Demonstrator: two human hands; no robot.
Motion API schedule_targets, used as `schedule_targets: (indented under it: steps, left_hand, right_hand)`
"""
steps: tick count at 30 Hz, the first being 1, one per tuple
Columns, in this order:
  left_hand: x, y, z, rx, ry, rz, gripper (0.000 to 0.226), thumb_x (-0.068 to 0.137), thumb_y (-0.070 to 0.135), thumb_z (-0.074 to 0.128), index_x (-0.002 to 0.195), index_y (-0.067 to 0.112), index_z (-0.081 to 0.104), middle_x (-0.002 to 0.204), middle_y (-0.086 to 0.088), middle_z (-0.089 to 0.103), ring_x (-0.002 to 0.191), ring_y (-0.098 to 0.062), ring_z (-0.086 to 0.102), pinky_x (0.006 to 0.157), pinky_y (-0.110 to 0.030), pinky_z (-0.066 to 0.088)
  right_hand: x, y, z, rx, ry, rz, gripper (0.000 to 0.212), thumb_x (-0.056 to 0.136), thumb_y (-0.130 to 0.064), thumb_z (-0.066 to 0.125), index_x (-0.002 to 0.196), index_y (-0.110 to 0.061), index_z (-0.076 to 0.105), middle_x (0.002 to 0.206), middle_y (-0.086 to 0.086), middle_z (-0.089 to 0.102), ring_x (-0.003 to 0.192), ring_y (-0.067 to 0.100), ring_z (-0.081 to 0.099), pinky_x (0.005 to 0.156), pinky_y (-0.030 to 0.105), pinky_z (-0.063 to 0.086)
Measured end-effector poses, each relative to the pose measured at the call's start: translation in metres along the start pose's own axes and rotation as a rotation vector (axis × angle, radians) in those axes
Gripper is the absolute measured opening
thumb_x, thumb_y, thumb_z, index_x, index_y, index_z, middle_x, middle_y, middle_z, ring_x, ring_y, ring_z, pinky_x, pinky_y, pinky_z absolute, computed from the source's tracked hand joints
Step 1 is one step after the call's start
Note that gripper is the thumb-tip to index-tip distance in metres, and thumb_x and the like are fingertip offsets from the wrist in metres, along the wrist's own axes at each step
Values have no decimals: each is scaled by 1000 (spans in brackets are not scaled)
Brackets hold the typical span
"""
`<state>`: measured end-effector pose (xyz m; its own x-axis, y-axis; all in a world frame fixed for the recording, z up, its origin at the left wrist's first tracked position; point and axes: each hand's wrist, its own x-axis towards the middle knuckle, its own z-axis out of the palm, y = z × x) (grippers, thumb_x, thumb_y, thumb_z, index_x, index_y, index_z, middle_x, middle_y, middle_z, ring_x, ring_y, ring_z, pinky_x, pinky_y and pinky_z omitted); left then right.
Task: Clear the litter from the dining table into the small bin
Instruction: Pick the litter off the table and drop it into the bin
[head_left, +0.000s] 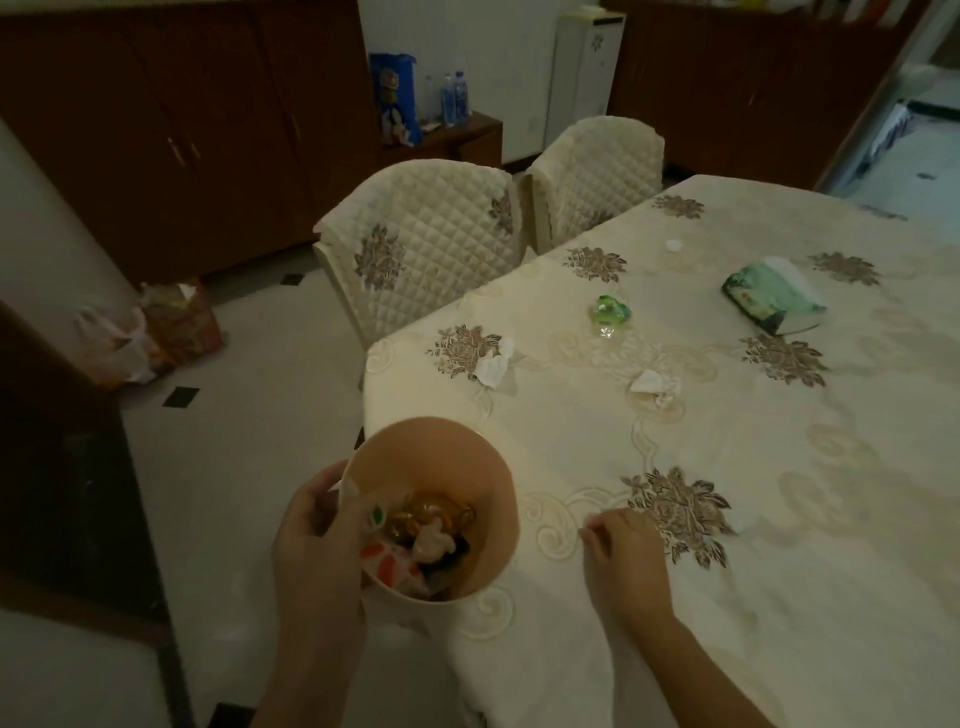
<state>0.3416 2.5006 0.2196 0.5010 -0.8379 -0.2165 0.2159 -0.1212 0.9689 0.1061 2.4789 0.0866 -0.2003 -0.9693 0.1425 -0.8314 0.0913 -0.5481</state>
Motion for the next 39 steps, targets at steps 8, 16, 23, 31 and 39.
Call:
schedule_targets:
  steps: [8, 16, 23, 31, 39]
  left_hand:
    - [8, -2, -6, 42, -70, 5, 25, 79, 7, 61, 88, 31, 63, 95, -7, 65, 92, -30, 63, 80, -47, 52]
    - [12, 3, -35, 23, -55, 36, 22, 79, 9, 64, 83, 31, 65, 91, -10, 64, 85, -27, 62, 71, -40, 52]
    - [26, 0, -63, 44, 47, 14, 20, 81, 14, 63, 87, 33, 63, 89, 2, 64, 88, -25, 63, 75, -45, 54]
    - [44, 5, -67, 60, 125, -6, 29, 78, 10, 63, 89, 36, 60, 97, 2, 61, 98, -27, 60, 82, -51, 53]
    - [65, 21, -47, 53, 118, -1, 27, 79, 10, 61, 92, 34, 59, 98, -1, 60, 99, -29, 59, 84, -52, 52]
  right_hand:
    - [7, -118, -70, 472, 282, -262, 2, 79, -16, 65, 79, -14, 65, 73, -7, 61, 72, 3, 56, 66, 4, 40]
    - [4, -181, -28, 62, -164, -792, 14, 75, -19, 66, 87, -12, 67, 84, 6, 69, 84, 20, 53, 78, 30, 46]
    - [13, -180, -26, 384, 58, -413, 15, 81, -19, 59, 92, -13, 68, 92, 5, 70, 84, 15, 58, 77, 19, 39]
    - [35, -92, 51, 23, -373, -189, 38, 84, -17, 62, 119, -8, 54, 120, 16, 57, 112, 36, 50, 97, 34, 36]
    - [59, -132, 30, 278, 17, -340, 30, 77, -16, 62, 106, -9, 62, 101, 6, 63, 96, 18, 52, 90, 20, 39]
